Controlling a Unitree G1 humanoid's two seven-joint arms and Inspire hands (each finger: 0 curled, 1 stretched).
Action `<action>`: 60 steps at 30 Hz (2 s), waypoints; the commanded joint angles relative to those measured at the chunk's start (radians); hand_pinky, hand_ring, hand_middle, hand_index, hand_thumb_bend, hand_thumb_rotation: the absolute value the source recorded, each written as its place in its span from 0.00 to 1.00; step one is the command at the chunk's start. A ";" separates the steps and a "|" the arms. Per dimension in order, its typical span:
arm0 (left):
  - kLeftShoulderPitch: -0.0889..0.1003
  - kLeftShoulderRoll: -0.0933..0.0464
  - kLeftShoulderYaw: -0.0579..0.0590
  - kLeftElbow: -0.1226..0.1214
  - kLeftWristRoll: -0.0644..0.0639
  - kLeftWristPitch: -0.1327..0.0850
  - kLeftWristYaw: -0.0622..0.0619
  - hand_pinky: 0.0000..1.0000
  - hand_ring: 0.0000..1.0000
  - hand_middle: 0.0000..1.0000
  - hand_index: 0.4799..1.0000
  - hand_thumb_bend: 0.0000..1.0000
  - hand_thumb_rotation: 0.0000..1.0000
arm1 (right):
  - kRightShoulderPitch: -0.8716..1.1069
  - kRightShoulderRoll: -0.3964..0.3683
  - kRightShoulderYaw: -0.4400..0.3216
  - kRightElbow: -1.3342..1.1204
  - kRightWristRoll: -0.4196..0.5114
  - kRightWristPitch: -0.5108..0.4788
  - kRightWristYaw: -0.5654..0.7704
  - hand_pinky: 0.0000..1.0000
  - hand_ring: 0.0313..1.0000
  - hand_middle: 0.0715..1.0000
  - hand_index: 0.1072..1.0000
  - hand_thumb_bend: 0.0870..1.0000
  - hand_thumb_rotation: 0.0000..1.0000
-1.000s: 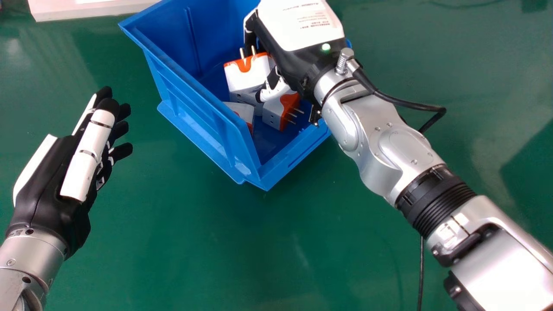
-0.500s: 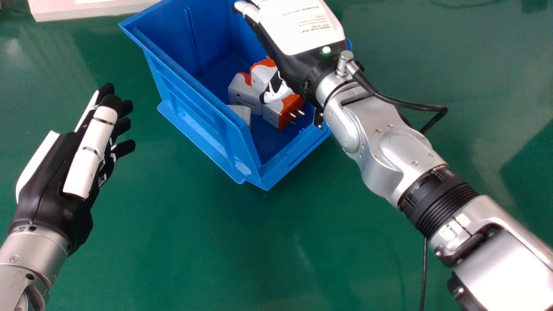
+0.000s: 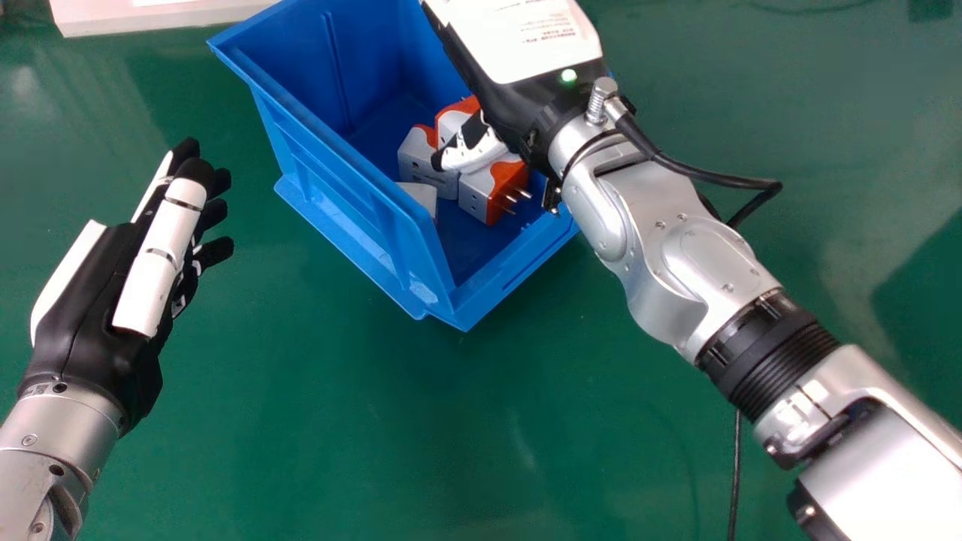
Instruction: Pick all objects and put in blue box
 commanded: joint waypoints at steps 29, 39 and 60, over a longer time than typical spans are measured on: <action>-0.021 0.053 0.027 0.094 0.033 -0.082 -0.032 0.93 0.97 0.97 1.00 0.43 1.00 | 1.050 -0.024 -0.219 -1.160 -0.034 0.105 -0.081 0.95 1.00 1.00 0.97 0.45 0.12; 0.002 0.051 0.022 0.123 0.062 -0.130 -0.030 0.93 0.97 0.96 1.00 0.43 1.00 | 1.346 -0.017 -0.358 -1.261 0.088 0.028 -0.084 0.91 0.99 1.00 0.96 0.30 0.12; 0.011 0.004 -0.011 0.324 0.120 -0.505 -0.022 0.90 0.95 0.95 1.00 0.35 1.00 | 1.405 0.069 -0.494 -1.098 0.715 -0.243 0.016 0.90 0.99 1.00 0.96 0.24 0.72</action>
